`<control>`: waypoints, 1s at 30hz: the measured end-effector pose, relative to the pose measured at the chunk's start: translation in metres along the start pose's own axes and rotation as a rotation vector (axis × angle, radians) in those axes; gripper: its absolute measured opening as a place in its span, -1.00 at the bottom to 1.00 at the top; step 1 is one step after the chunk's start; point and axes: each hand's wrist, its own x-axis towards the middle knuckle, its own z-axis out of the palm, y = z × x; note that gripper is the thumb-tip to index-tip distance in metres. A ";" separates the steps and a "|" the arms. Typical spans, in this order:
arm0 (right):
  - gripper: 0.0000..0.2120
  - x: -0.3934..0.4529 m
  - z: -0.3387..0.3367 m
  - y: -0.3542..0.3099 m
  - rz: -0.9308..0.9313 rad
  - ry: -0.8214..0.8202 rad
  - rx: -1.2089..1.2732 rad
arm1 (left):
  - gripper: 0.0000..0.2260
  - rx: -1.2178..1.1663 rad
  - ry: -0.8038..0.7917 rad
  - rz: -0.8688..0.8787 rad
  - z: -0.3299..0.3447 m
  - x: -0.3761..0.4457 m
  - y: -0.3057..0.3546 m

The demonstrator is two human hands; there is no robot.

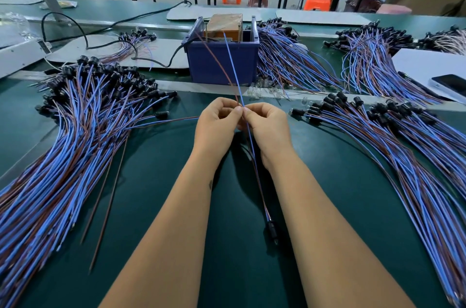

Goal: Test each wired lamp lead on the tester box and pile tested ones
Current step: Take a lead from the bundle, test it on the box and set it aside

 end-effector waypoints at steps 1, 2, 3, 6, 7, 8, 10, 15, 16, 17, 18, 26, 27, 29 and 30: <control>-0.94 0.000 0.001 -0.001 -0.012 0.010 -0.008 | -0.87 -0.004 0.015 0.000 0.001 0.000 0.000; -0.93 -0.001 0.002 -0.002 -0.019 0.022 -0.010 | -0.88 0.001 0.033 -0.007 0.001 0.001 0.000; -0.92 -0.001 0.003 -0.003 -0.023 0.039 -0.017 | -0.89 0.011 0.052 -0.017 0.002 0.001 0.001; -0.90 -0.003 0.005 -0.003 -0.049 0.073 -0.094 | -0.90 0.056 0.106 -0.021 0.002 0.002 0.001; -0.90 -0.004 0.005 -0.002 -0.070 0.077 -0.130 | -0.89 0.088 0.117 -0.014 0.001 0.002 0.002; -0.90 -0.005 0.004 -0.002 -0.093 0.082 -0.168 | -0.89 0.110 0.125 -0.010 0.000 0.002 0.002; -0.90 -0.006 0.002 -0.003 -0.125 0.100 -0.221 | -0.88 0.123 0.144 -0.020 -0.001 0.001 0.003; -0.90 -0.007 -0.001 -0.005 -0.162 0.156 -0.234 | -0.89 0.104 0.199 -0.095 -0.004 0.002 0.004; -0.89 -0.006 -0.001 -0.006 -0.160 0.156 -0.235 | -0.89 0.090 0.193 -0.114 -0.004 0.003 0.004; -0.88 -0.006 0.000 -0.006 -0.152 0.154 -0.235 | -0.89 0.090 0.188 -0.126 -0.005 0.003 0.004; -0.88 -0.005 0.000 -0.006 -0.137 0.154 -0.230 | -0.89 0.101 0.188 -0.132 -0.006 0.004 0.004; -0.80 -0.002 0.000 -0.004 -0.047 0.130 -0.111 | -0.78 0.101 0.173 -0.116 -0.008 0.006 0.002; -0.80 -0.002 0.000 -0.004 -0.056 0.127 -0.124 | -0.77 0.103 0.178 -0.108 -0.008 0.006 0.002; -0.80 -0.002 0.000 -0.004 -0.076 0.126 -0.139 | -0.76 0.098 0.203 -0.091 -0.010 0.005 0.002; -0.80 -0.003 0.000 -0.004 -0.082 0.127 -0.139 | -0.75 0.089 0.219 -0.086 -0.011 0.005 0.002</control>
